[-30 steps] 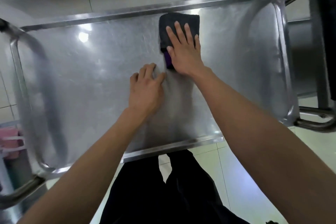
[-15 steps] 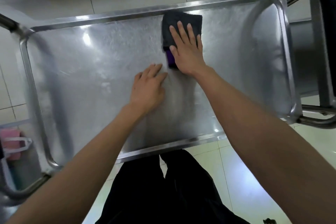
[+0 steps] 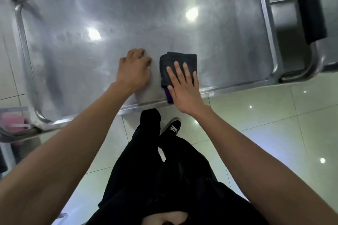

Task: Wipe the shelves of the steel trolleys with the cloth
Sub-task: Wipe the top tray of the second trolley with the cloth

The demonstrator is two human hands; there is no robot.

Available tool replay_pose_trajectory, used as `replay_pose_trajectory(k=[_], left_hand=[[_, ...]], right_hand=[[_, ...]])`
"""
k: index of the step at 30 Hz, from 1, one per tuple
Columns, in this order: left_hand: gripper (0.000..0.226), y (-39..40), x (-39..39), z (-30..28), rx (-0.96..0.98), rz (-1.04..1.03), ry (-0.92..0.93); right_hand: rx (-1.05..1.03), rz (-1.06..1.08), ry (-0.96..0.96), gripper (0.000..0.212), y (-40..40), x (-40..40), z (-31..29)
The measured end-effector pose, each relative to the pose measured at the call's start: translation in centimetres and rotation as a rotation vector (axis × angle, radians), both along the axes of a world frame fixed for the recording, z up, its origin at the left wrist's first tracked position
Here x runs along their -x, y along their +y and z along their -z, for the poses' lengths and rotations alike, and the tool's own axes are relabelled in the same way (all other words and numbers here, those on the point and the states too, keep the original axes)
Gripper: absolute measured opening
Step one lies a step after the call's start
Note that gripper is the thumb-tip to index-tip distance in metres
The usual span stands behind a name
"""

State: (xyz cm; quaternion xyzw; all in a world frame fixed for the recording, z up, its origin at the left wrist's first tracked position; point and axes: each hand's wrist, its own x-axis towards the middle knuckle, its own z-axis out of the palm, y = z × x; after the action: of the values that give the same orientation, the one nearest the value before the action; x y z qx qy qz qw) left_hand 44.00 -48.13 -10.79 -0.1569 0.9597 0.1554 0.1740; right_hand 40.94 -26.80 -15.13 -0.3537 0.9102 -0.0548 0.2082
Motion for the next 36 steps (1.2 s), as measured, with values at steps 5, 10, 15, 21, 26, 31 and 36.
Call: replay_pose_trajectory(k=[5, 10, 15, 21, 26, 31, 36], left_hand=[[0.041, 0.5, -0.9, -0.7, 0.008, 0.009, -0.014], [0.038, -0.1, -1.7, -1.2, 0.014, -0.013, -0.044], [0.041, -2.2, -1.7, -0.3, 0.011, -0.056, 0.019], [0.042, -6.8, 0.1, 0.8, 0.032, -0.106, 0.081], [0.04, -11.6, 1.1, 1.7, 0.109, -0.133, 0.201], [0.045, -14.3, 0.7, 3.7, 0.136, -0.124, 0.089], [0.041, -13.8, 0.7, 4.6, 0.112, -0.171, 0.151]], right_hand=[[-0.004, -0.014, -0.052, 0.065, 3.3, -2.8, -0.5], [-0.001, -0.03, -0.053, 0.059, 3.2, -3.0, -1.1], [0.006, -0.046, -0.024, 0.061, -0.1, -2.3, -0.3], [0.014, -0.003, -0.011, 0.064, -8.2, 1.5, 0.6], [0.004, 0.032, -0.003, 0.063, -15.9, 7.1, 1.0], [-0.004, 0.065, -0.009, 0.063, -23.6, 13.0, 0.9], [0.006, 0.082, 0.008, 0.066, -29.5, 16.5, 0.6]])
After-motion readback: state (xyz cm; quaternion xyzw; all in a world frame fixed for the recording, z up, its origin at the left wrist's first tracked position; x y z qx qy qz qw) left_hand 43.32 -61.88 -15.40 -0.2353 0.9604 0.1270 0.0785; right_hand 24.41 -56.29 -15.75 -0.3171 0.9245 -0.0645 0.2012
